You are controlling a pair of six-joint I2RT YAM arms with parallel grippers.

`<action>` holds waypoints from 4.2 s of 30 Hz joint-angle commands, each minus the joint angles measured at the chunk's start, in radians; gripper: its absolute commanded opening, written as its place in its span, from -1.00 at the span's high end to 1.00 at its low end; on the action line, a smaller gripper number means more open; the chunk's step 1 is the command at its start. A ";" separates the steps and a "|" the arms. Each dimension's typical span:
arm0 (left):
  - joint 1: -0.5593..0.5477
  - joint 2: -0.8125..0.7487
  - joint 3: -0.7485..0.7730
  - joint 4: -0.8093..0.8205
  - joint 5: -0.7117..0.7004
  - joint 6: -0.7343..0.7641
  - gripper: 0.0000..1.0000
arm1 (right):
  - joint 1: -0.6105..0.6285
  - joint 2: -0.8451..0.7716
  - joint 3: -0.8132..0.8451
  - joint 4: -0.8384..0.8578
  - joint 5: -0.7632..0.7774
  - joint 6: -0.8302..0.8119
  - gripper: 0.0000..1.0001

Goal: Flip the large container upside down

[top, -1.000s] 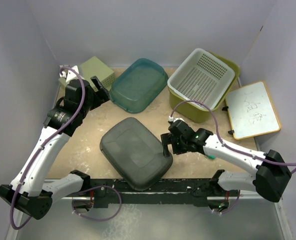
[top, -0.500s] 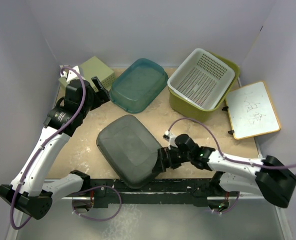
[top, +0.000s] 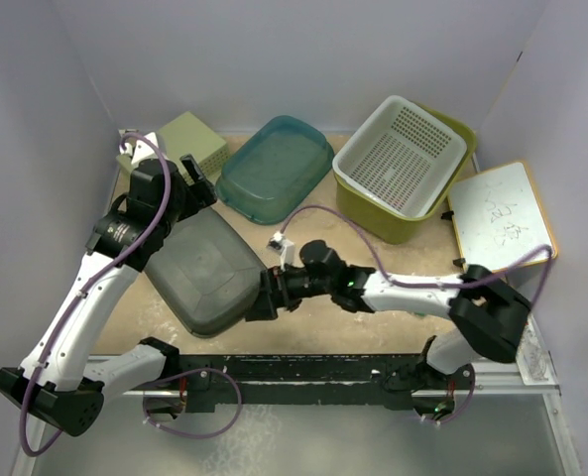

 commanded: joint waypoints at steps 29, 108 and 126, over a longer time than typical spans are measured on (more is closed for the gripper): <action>0.000 0.021 -0.074 -0.118 0.029 0.086 -0.41 | -0.021 0.013 0.262 -0.405 0.227 -0.301 -0.99; 0.061 0.041 -0.344 0.020 0.019 0.028 -0.44 | -0.667 0.286 1.191 -0.972 0.709 -0.307 0.93; 0.060 0.052 -0.382 0.041 0.046 0.021 -0.44 | -0.664 0.419 1.169 -0.859 0.510 -0.407 0.26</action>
